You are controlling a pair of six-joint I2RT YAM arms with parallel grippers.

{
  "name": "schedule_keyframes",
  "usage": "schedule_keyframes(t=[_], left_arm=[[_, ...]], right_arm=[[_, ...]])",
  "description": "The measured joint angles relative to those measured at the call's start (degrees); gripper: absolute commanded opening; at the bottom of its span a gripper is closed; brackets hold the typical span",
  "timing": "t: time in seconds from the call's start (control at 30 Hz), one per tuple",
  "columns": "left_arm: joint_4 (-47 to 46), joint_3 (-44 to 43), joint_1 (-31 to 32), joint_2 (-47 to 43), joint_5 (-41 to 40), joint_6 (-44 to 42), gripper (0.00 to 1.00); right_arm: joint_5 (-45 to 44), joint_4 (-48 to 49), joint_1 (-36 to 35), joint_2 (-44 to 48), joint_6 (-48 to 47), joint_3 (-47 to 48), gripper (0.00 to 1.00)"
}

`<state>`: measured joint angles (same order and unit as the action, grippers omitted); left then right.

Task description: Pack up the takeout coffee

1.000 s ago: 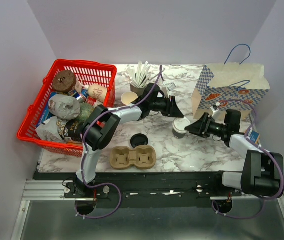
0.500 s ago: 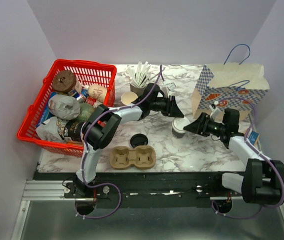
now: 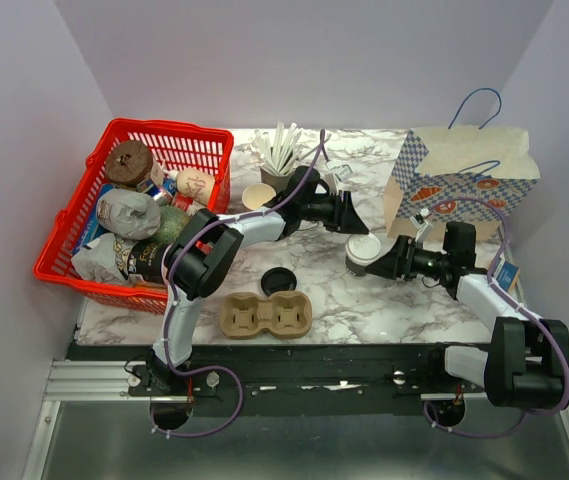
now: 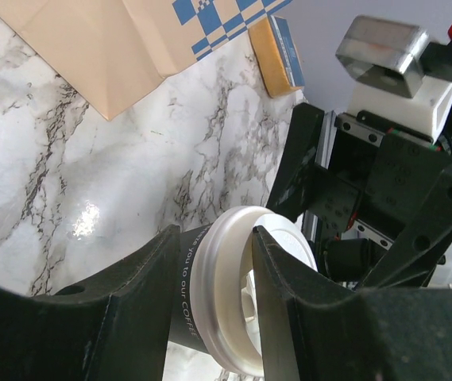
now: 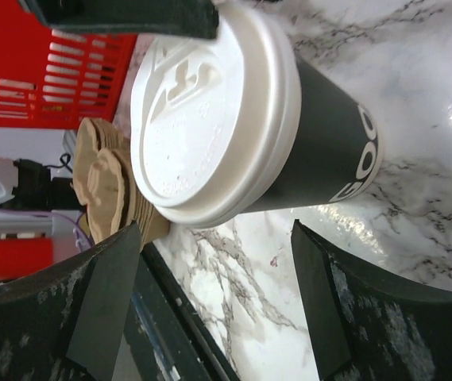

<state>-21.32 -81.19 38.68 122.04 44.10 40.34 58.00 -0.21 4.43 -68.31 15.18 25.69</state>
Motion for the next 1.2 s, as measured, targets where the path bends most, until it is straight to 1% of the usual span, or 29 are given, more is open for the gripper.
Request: schedule_keyframes(t=[0.33,0.77,1.2], left_arm=[[0.1,-0.1,0.0,0.0,-0.2,0.0,0.49],[0.1,-0.1,0.0,0.0,-0.2,0.0,0.49],[-0.1,-0.6,-0.6,0.3,-1.2,0.0,0.49]], right_arm=[[1.4,-1.4,0.0,-0.1,-0.5,-0.1,0.84],[1.0,1.8,1.2,-5.6,9.9,-0.1,0.8],[2.5,6.1,2.3,-7.1,15.6,-0.1,0.81]])
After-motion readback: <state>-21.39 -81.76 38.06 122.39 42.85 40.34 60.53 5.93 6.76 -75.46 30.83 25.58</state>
